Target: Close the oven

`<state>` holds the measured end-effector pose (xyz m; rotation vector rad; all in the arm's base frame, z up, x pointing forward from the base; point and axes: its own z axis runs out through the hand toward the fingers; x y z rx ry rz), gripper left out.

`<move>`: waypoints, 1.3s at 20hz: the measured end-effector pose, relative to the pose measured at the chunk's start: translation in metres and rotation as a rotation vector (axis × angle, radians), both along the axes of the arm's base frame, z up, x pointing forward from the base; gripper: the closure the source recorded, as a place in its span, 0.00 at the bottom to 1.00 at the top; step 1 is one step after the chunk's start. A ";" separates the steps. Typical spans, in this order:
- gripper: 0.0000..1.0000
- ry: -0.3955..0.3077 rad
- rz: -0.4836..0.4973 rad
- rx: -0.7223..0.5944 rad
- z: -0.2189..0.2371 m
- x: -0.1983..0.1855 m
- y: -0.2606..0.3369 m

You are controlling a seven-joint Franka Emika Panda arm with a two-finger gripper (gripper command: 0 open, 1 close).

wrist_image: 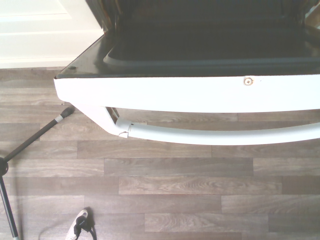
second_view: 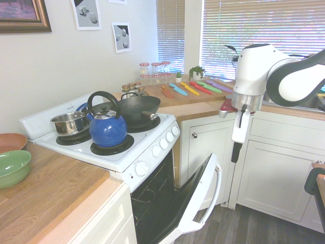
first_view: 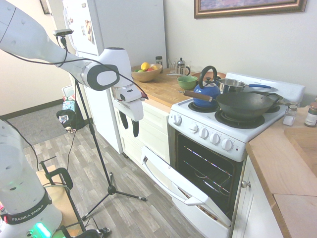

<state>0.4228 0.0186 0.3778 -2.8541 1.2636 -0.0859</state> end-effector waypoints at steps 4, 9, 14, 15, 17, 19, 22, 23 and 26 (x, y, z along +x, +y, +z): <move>0.00 0.025 0.006 0.009 -0.010 0.001 0.000; 0.00 0.098 -0.027 0.010 -0.061 0.007 -0.002; 0.00 0.120 -0.016 -0.042 -0.148 0.013 -0.006; 0.00 0.130 -0.010 -0.052 -0.168 0.012 -0.008; 0.00 0.143 0.004 -0.057 -0.203 0.013 -0.010; 0.00 0.125 0.018 -0.055 -0.223 0.025 -0.005; 0.00 0.103 0.046 -0.052 -0.235 0.048 0.018; 0.00 0.091 0.048 -0.048 -0.236 0.056 0.025; 0.00 0.064 0.024 -0.041 -0.239 0.079 0.030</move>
